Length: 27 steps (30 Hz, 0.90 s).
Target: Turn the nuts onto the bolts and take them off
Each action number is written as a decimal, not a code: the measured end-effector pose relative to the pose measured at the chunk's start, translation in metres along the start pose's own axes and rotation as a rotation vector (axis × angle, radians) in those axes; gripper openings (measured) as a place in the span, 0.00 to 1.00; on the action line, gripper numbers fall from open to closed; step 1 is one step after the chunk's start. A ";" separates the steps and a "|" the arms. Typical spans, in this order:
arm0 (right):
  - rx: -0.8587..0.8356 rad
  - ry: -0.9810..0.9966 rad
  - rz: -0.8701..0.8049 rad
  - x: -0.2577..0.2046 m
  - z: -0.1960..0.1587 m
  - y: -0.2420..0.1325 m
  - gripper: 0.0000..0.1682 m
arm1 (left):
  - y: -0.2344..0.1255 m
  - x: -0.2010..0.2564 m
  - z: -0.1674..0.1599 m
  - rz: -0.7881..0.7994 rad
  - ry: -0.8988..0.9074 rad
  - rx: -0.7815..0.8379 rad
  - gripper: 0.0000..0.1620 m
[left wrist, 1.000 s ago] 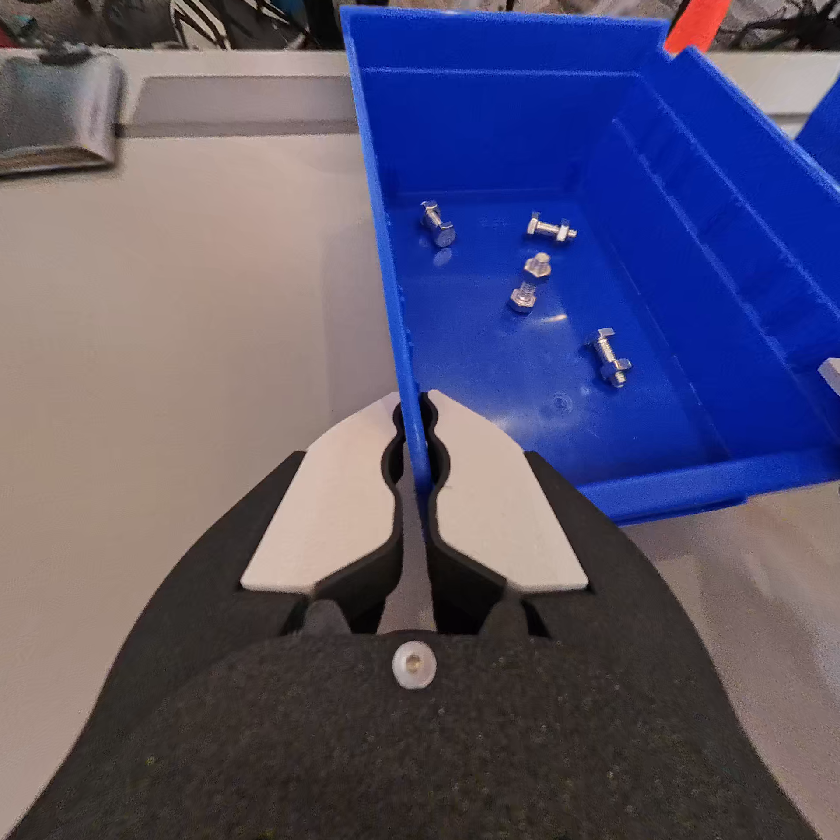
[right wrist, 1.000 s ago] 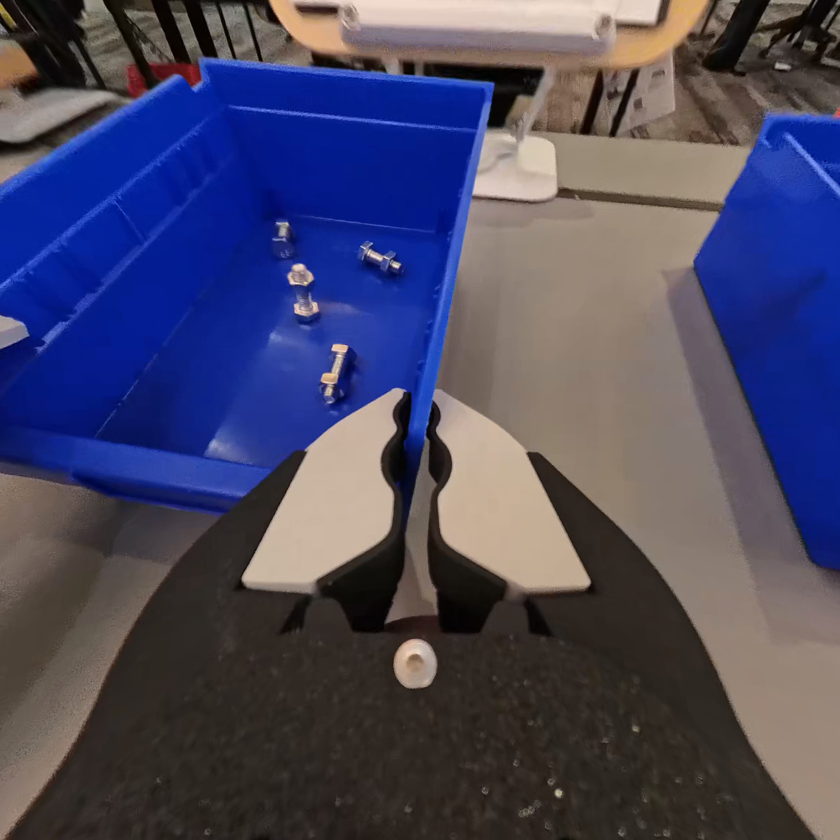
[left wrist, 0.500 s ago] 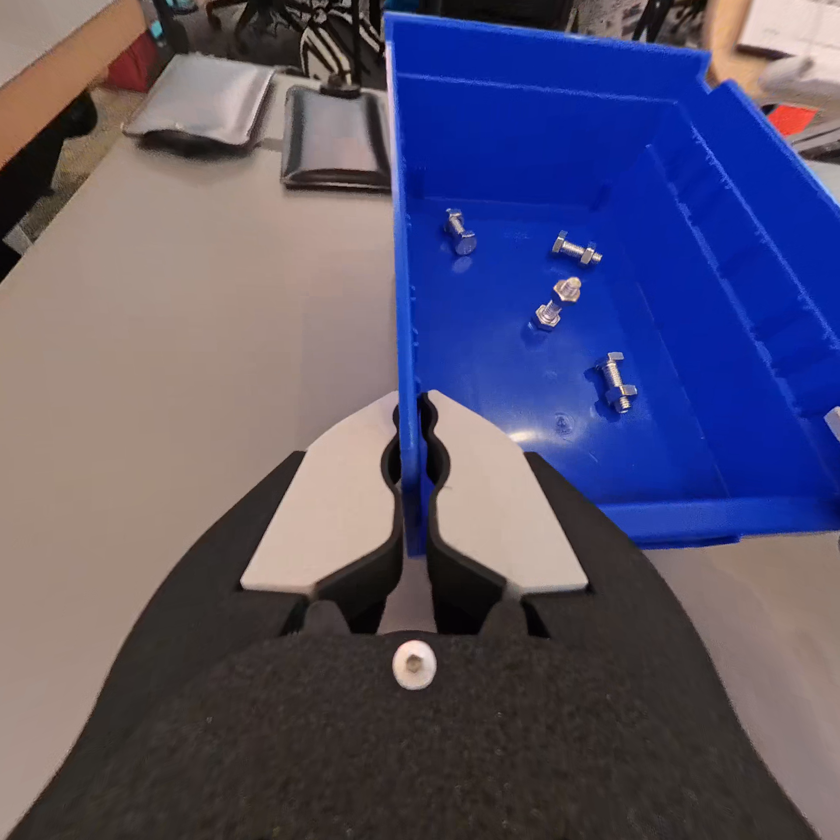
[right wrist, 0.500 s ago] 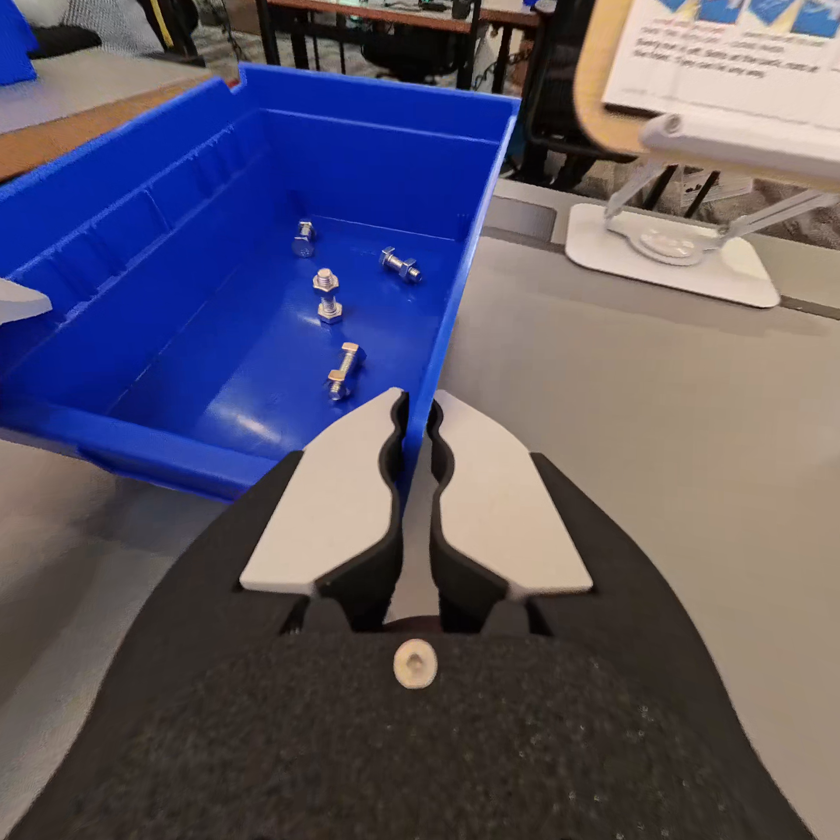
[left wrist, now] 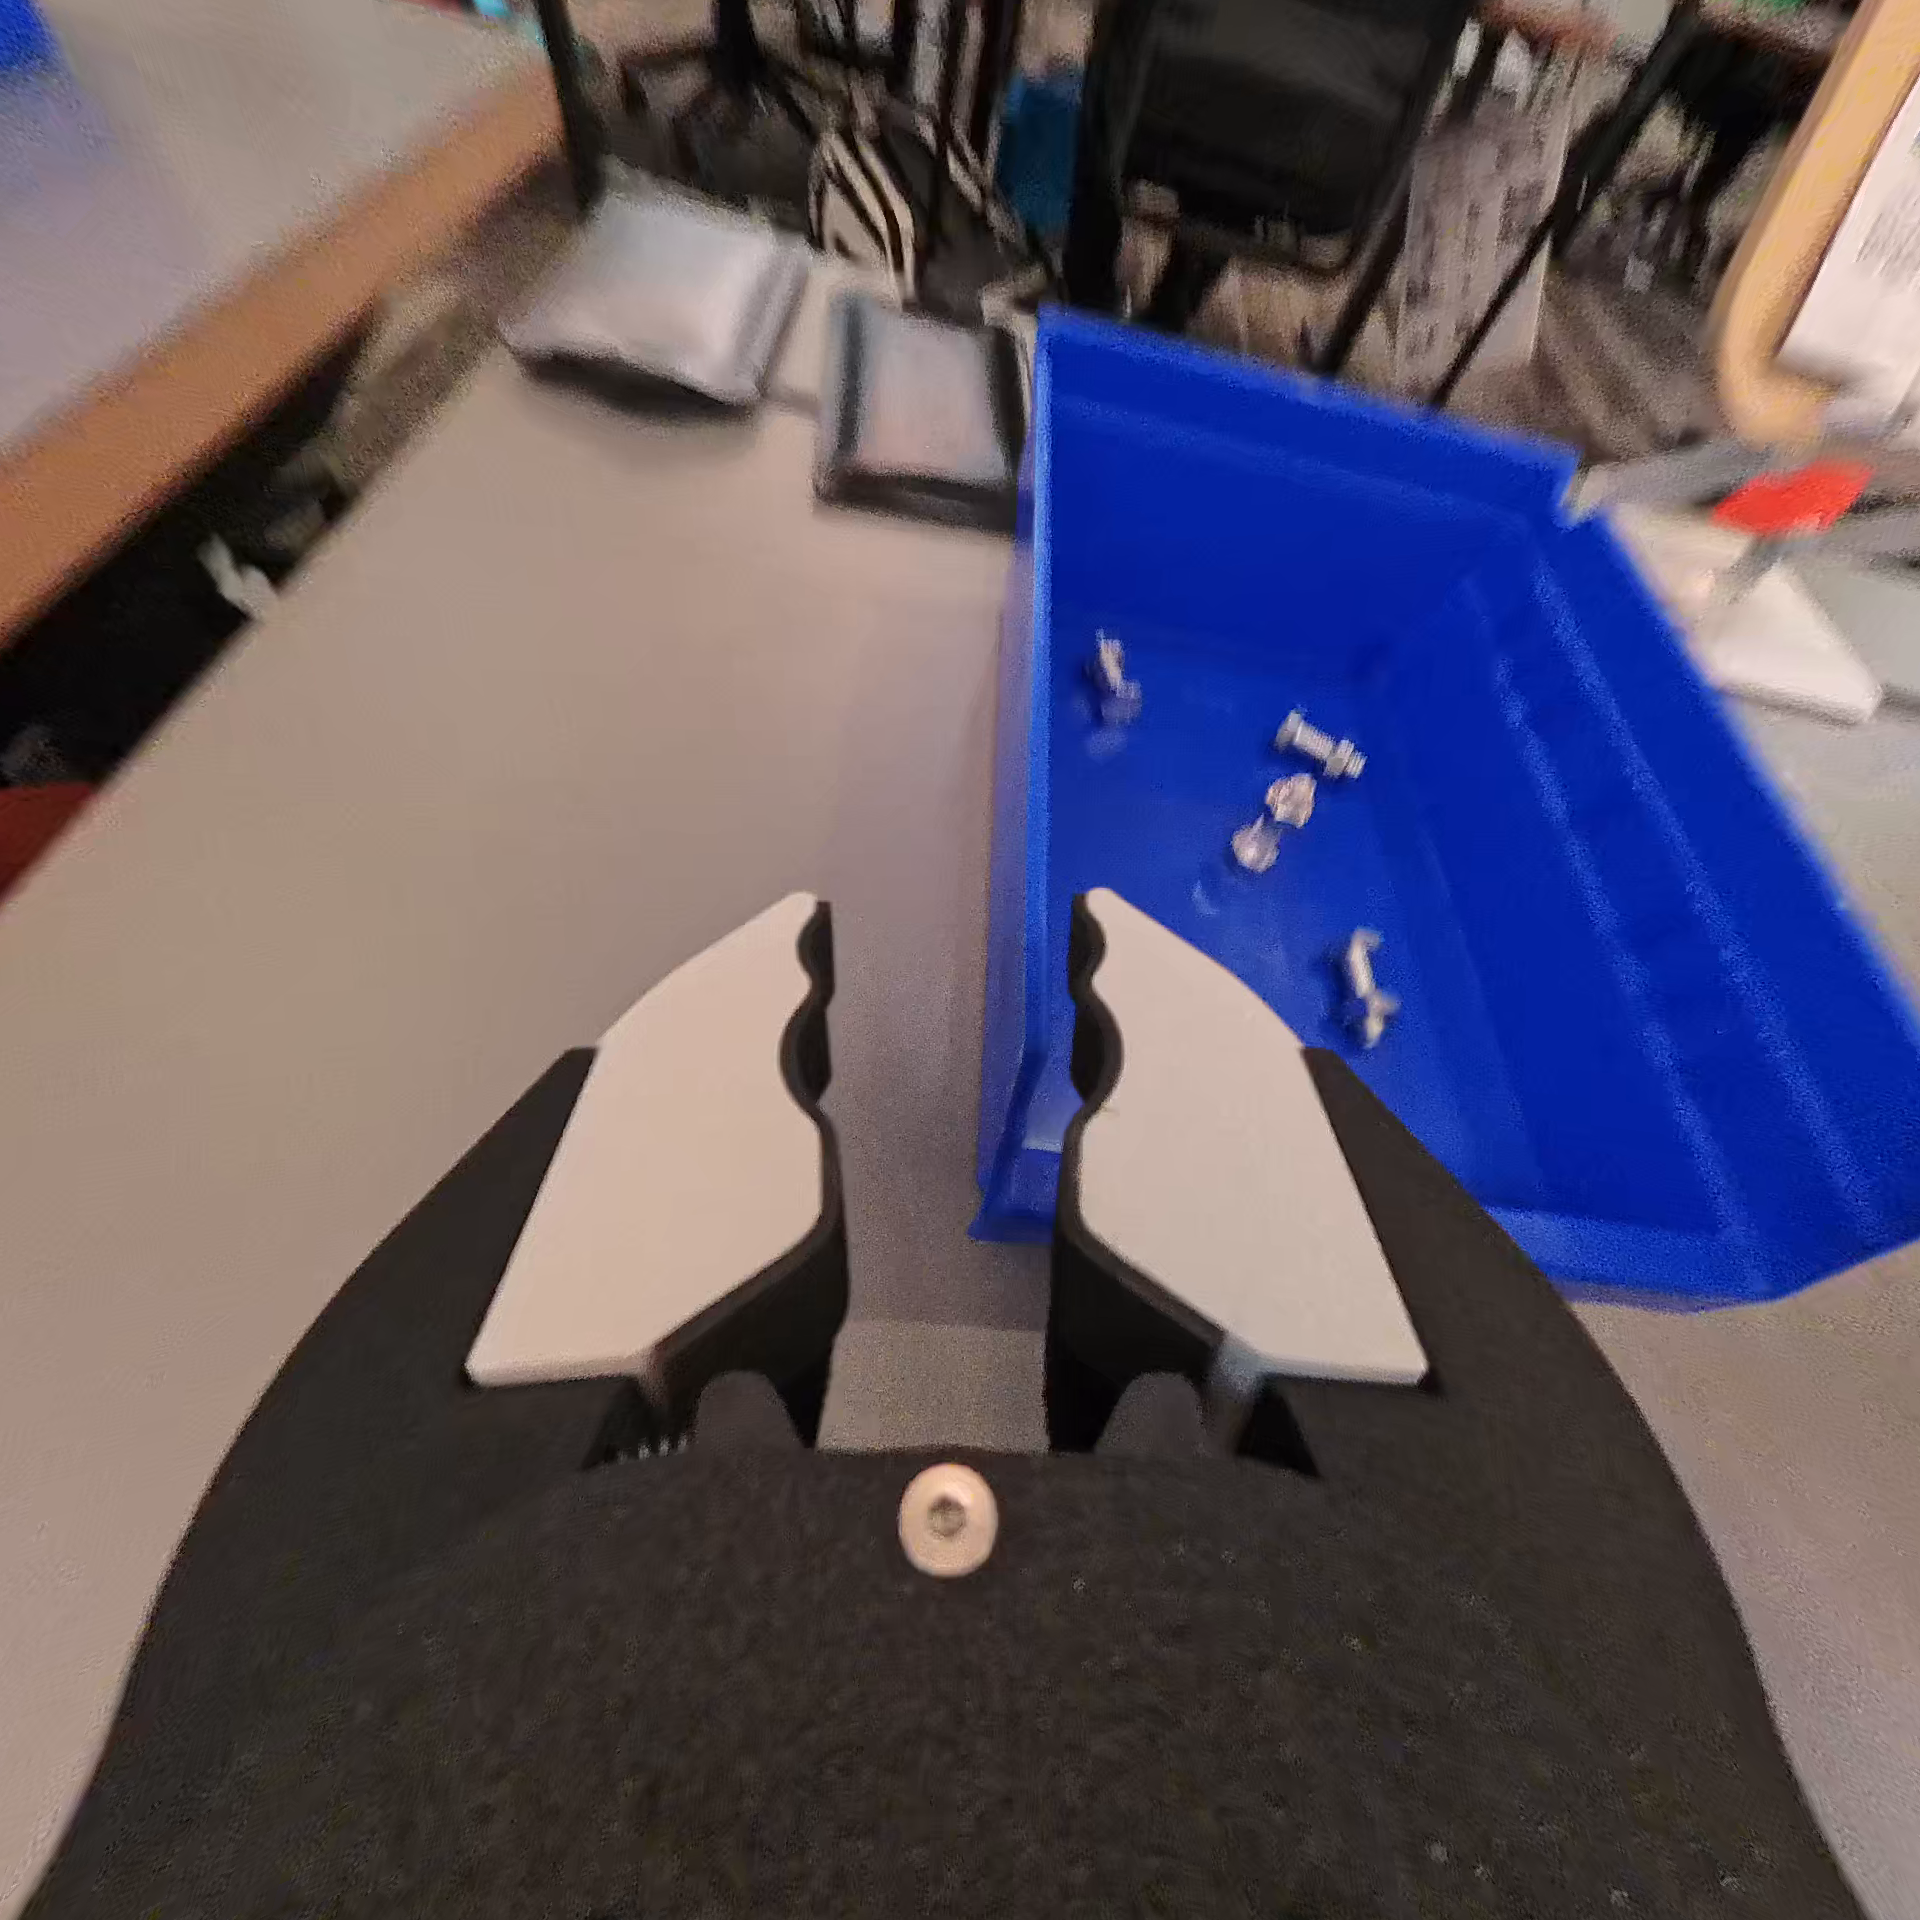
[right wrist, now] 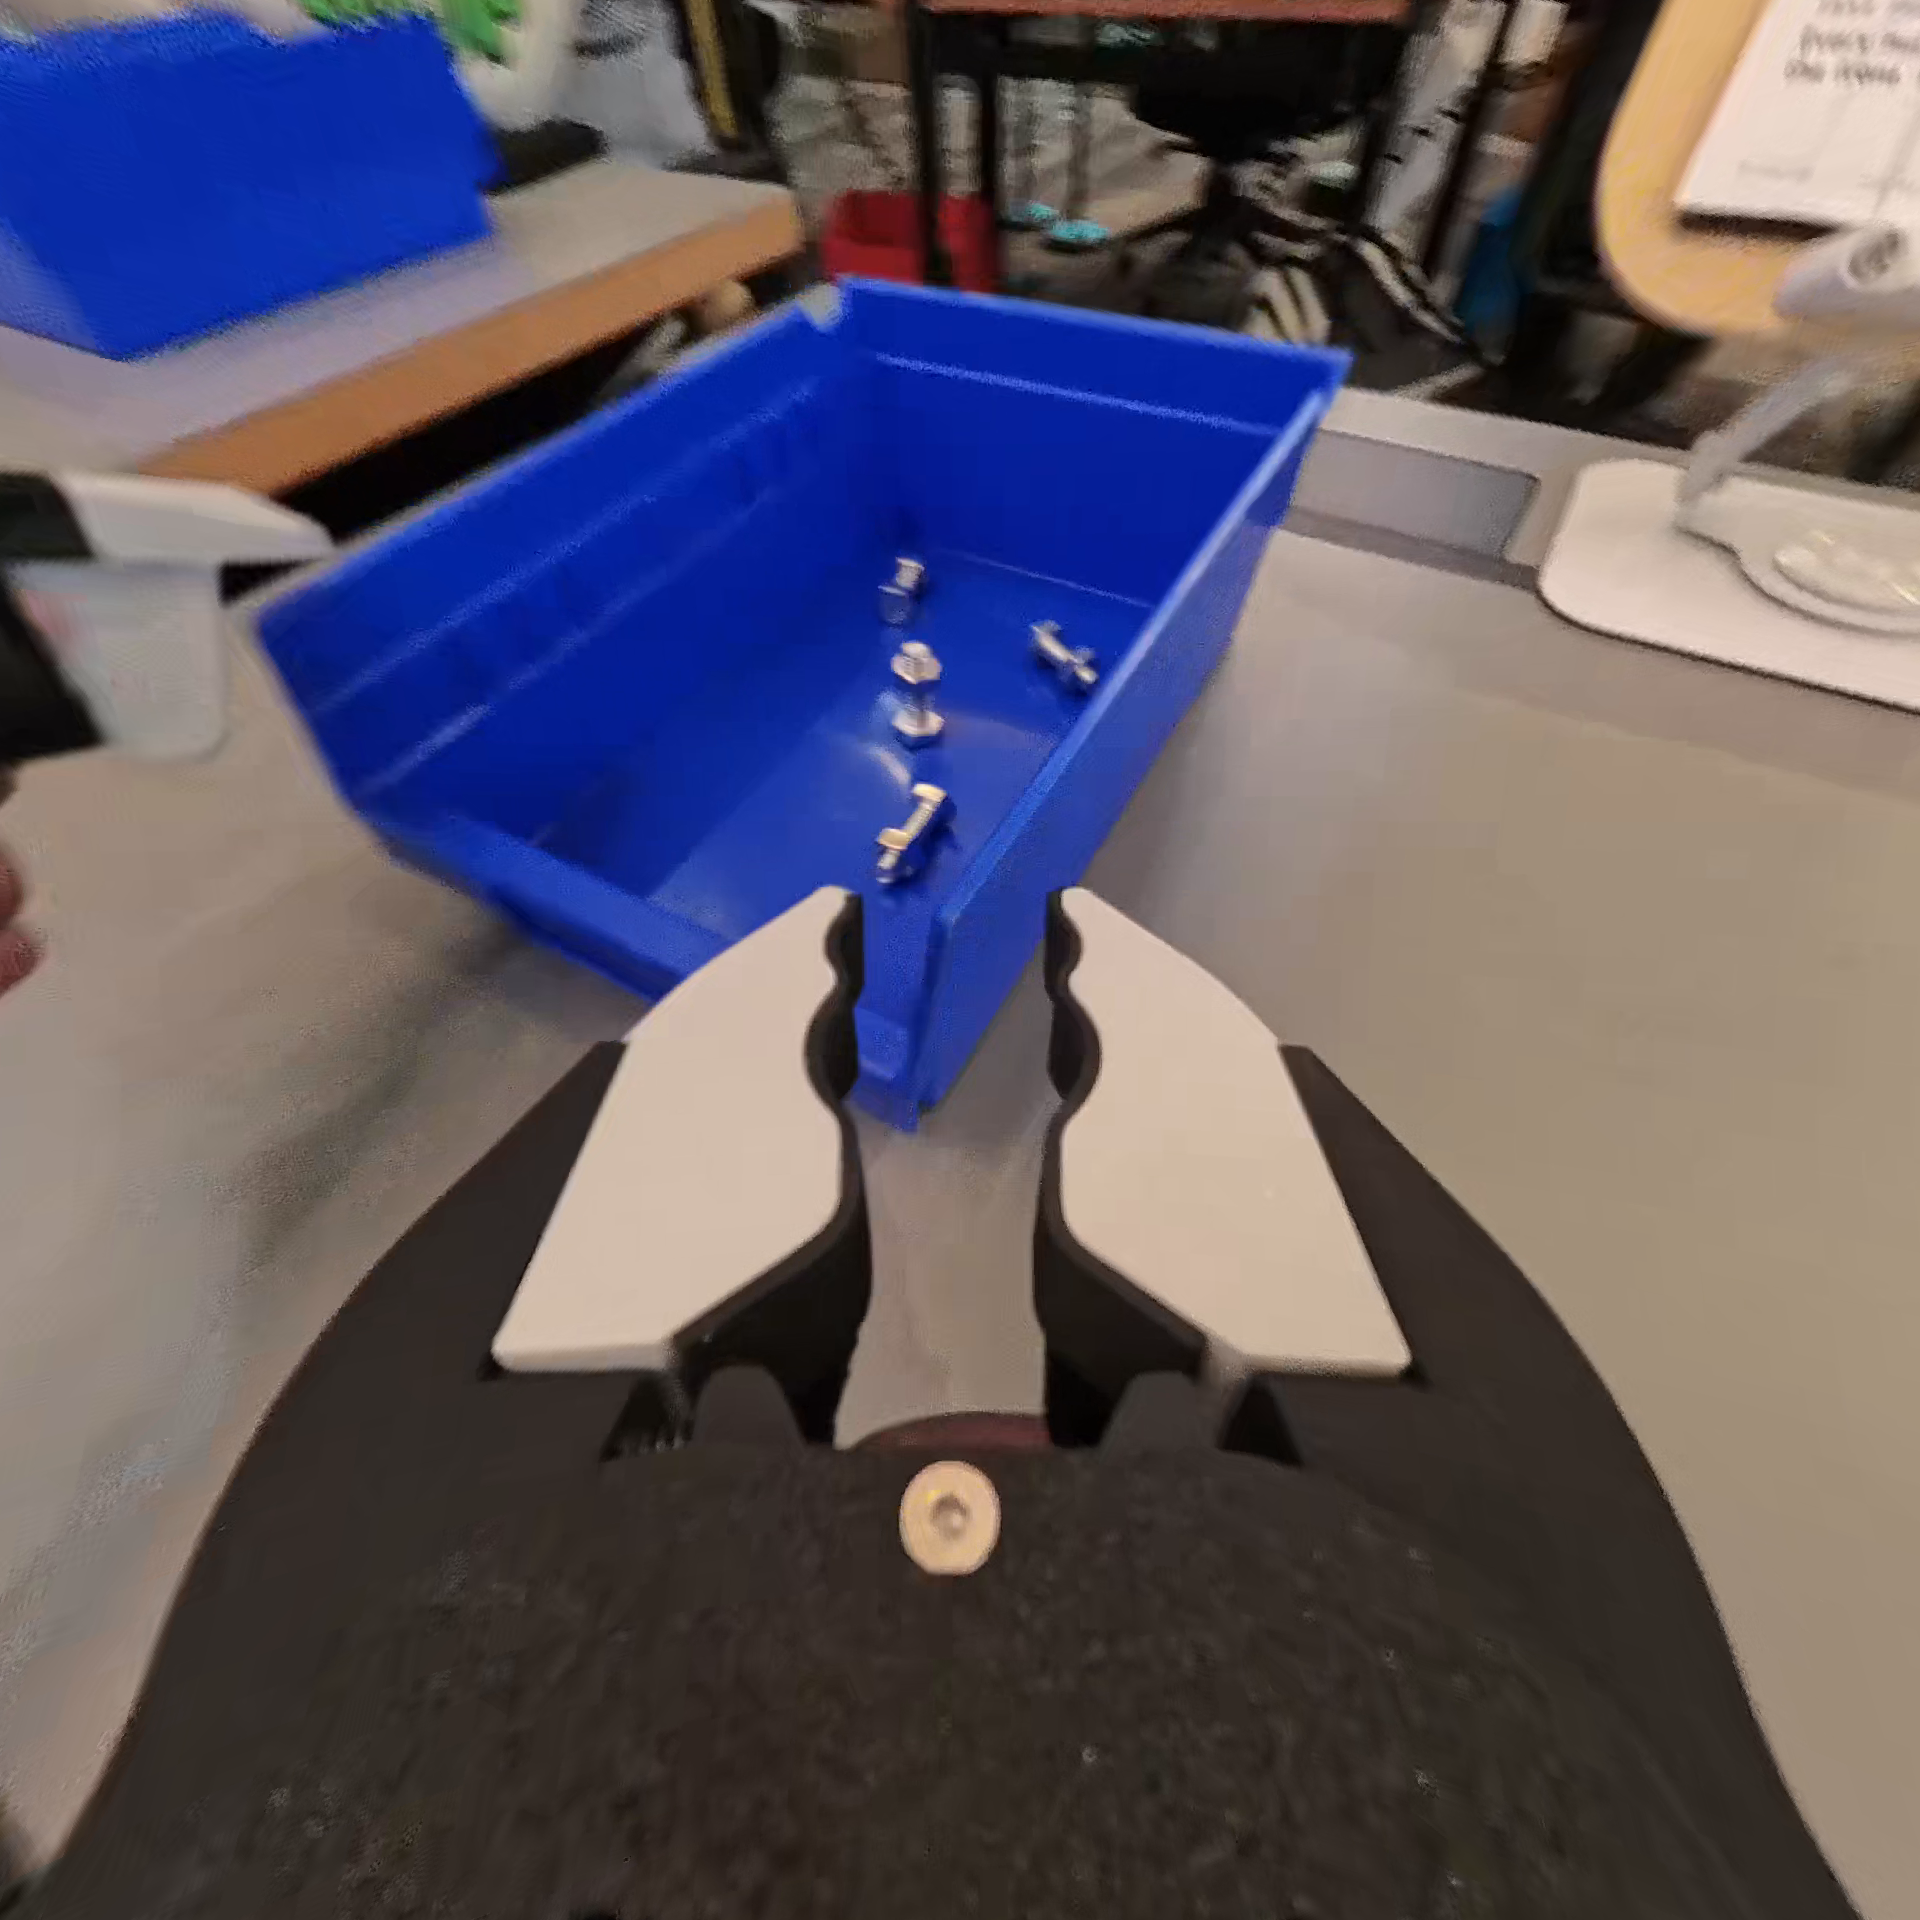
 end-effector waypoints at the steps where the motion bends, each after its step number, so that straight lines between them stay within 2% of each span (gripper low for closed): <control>1: 0.015 -0.002 0.062 0.003 0.005 -0.016 0.22 | -0.013 -0.002 0.010 -0.003 -0.030 0.043 0.29; 3: 0.008 -0.010 0.204 0.013 0.014 -0.051 0.26 | -0.037 0.003 0.029 -0.068 -0.075 0.094 0.34; 5: -0.012 -0.023 0.266 0.034 0.021 -0.087 0.30 | -0.058 0.023 0.044 -0.169 -0.082 0.123 0.36; 7: -0.018 -0.059 0.252 0.065 0.025 -0.125 0.35 | -0.076 0.051 0.054 -0.209 -0.016 0.172 0.36; 10: 0.015 -0.124 0.132 0.126 0.024 -0.183 0.36 | -0.093 0.101 0.052 -0.240 0.106 0.179 0.37; 12: 0.054 -0.091 0.054 0.171 0.017 -0.221 0.37 | -0.100 0.134 0.035 -0.327 0.136 0.127 0.38; 14: 0.092 -0.015 -0.050 0.216 0.002 -0.258 0.37 | -0.104 0.155 0.010 -0.347 0.141 0.081 0.38; 18: 0.179 0.155 -0.286 0.285 -0.058 -0.319 0.38 | -0.107 0.170 -0.047 -0.218 0.242 0.127 0.38; 20: 0.213 0.212 -0.361 0.298 -0.094 -0.338 0.37 | -0.103 0.167 -0.076 -0.158 0.278 0.148 0.37; 22: 0.232 0.225 -0.460 0.305 -0.119 -0.352 0.37 | -0.100 0.164 -0.100 -0.166 0.269 0.114 0.36; 25: 0.181 0.240 -0.488 0.313 -0.129 -0.358 0.37 | -0.091 0.168 -0.106 -0.264 0.235 0.049 0.36; 27: 0.171 0.213 -0.520 0.319 -0.130 -0.360 0.36 | -0.084 0.168 -0.107 -0.245 0.279 0.051 0.36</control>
Point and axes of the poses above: each gripper's, where its closed fingertips meet, y out along the fingers, z out of its top, x = y × z across the jaws, the point moved 9 cm from there along -y, back along the fingers, and after that the axes turned 12 degrees about z, right-handed, at the moved point
